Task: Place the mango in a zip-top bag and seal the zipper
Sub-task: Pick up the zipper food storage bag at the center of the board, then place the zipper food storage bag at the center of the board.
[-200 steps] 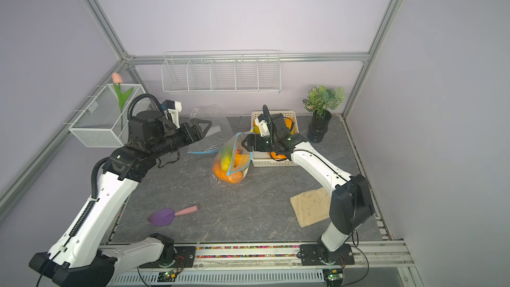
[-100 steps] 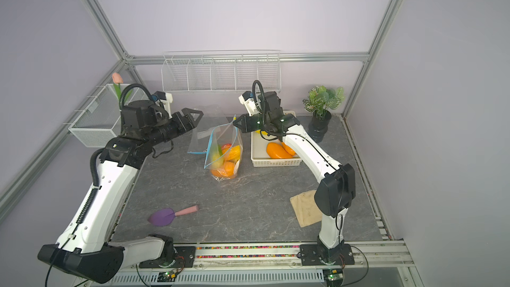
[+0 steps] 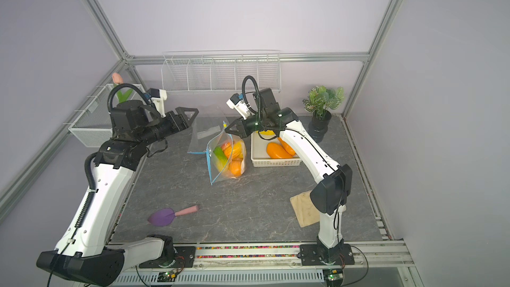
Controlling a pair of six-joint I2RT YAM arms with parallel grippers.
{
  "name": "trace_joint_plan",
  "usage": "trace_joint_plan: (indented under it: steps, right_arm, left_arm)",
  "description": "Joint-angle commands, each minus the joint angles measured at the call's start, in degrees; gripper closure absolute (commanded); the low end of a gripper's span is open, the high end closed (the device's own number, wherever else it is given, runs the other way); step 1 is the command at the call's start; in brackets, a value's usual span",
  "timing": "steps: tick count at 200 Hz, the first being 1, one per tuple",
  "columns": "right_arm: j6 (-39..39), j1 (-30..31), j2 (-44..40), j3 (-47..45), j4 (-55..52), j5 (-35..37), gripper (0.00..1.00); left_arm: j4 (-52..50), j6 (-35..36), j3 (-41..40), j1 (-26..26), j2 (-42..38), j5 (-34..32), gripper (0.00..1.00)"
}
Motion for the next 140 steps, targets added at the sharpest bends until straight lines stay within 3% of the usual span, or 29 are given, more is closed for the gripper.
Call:
trace_joint_plan:
  steps: [1,39,73,102,128,140]
  right_arm:
    - [-7.46,0.08,-1.58,2.8,-5.02,-9.39,0.93]
    - [-16.0,-0.67,-3.1,2.03,-12.16,-12.01,0.93]
    - [-23.89,-3.96,-1.84,0.41,-21.24,-9.26,0.93]
    - [-27.45,-6.54,-0.81,0.48,-25.37,-8.06,0.85]
    - [-27.32,-7.43,-1.08,0.09,-24.98,-7.28,0.79]
    - [-26.18,-7.54,-1.23,0.11,-24.62,-5.21,0.68]
  left_arm:
    - [5.53,5.94,-2.16,0.26,-4.0,2.68,0.21]
    - [12.11,11.41,-7.75,0.26,-7.33,6.42,0.22]
    - [20.94,16.06,-16.25,0.11,-7.52,17.46,0.22]
    - [20.18,25.37,-19.66,-2.93,-5.78,18.5,0.21]
    - [14.44,33.18,-16.52,-6.7,0.1,19.21,0.2]
    - [12.96,34.55,-14.74,-6.89,3.72,21.77,0.2]
